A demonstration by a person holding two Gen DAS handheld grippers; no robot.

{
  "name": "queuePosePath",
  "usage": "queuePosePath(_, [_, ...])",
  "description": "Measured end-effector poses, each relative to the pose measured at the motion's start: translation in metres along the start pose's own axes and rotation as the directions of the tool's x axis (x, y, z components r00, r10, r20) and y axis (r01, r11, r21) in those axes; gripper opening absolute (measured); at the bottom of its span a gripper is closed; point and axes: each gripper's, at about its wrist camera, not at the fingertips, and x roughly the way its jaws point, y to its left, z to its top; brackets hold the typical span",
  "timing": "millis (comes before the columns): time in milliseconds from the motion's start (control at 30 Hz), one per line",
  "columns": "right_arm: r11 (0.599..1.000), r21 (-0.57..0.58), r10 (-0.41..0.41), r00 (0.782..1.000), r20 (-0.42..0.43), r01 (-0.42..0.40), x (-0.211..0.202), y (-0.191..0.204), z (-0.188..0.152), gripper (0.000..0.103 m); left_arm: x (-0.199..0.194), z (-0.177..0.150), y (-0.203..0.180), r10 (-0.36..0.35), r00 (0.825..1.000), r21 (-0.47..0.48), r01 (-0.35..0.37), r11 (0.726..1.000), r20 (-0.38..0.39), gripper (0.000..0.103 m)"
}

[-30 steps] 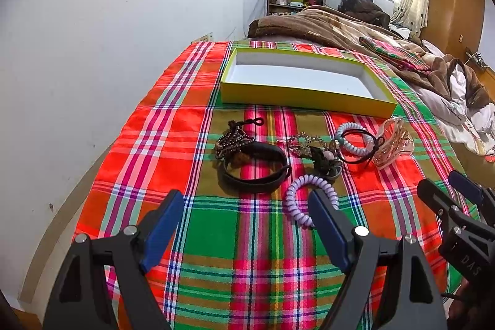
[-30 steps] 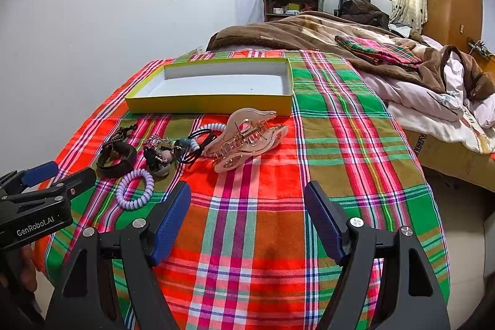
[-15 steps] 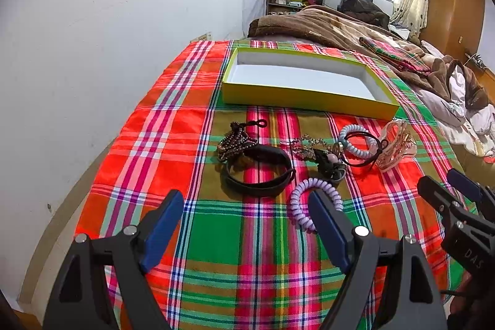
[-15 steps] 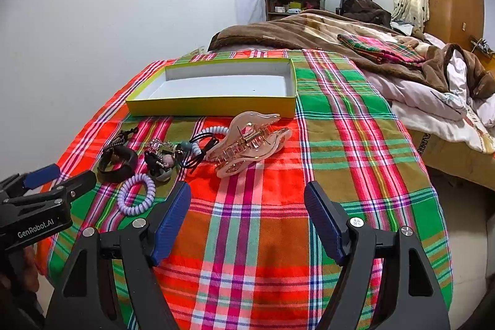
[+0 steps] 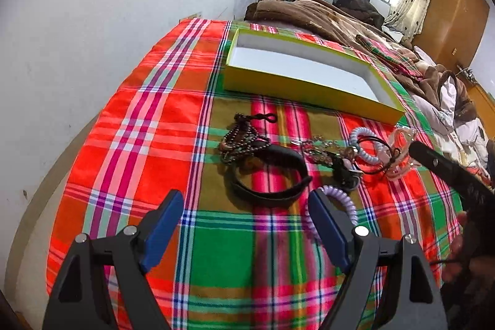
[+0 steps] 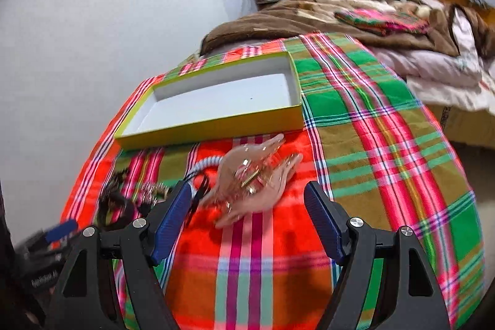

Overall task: Organize jewelry
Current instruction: 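Grasp the rose-gold hair claw with the right gripper while the left gripper grasps the dark beaded bracelet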

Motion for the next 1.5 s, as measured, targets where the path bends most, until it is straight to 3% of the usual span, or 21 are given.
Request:
queuePosePath(100, [0.996, 0.088, 0.032, 0.999, -0.021, -0.030, 0.011, -0.008, 0.007, 0.068, 0.002, 0.002, 0.005, -0.003, 1.000, -0.012, 0.003, 1.000, -0.002, 0.084])
queuePosePath(267, [0.991, 0.130, 0.052, 0.997, -0.058, -0.044, 0.024, -0.010, 0.008, 0.050, 0.004, 0.005, 0.010, 0.012, 1.000, -0.008, -0.012, 1.000, -0.007, 0.084])
queuePosePath(633, [0.988, 0.144, 0.065, 0.998, -0.004, -0.063, 0.004, -0.027, 0.011, 0.048, 0.011, 0.011, 0.020, -0.007, 0.999, -0.034, 0.006, 0.999, -0.034, 0.078])
queuePosePath(833, [0.999, 0.010, -0.053, 0.997, 0.059, 0.053, -0.019, -0.028, 0.015, 0.048, 0.019, 0.027, 0.021, -0.041, 0.998, -0.012, 0.040, 0.999, -0.052, 0.075])
queuePosePath(1067, [0.997, 0.007, -0.072, 0.994, 0.078, 0.072, -0.027, -0.042, 0.019, 0.048, 0.034, 0.053, 0.021, -0.052, 0.997, -0.014, 0.052, 0.999, -0.062, 0.070])
queuePosePath(1300, [0.998, 0.001, -0.068, 0.995, 0.079, 0.068, -0.029, -0.044, 0.018, 0.048, 0.053, 0.055, 0.007, -0.041, 0.992, 0.019, 0.043, 0.999, -0.122, 0.055])
queuePosePath(1467, [0.998, -0.009, -0.067, 0.994, 0.085, 0.068, -0.030, -0.043, 0.019, 0.048, 0.056, 0.054, 0.000, -0.009, 0.993, 0.047, 0.015, 0.999, -0.120, 0.048])
queuePosePath(1500, [0.998, -0.010, -0.067, 0.994, 0.087, 0.068, -0.030, -0.042, 0.020, 0.048, 0.057, 0.055, -0.001, -0.004, 0.993, 0.051, 0.010, 0.999, -0.121, 0.043])
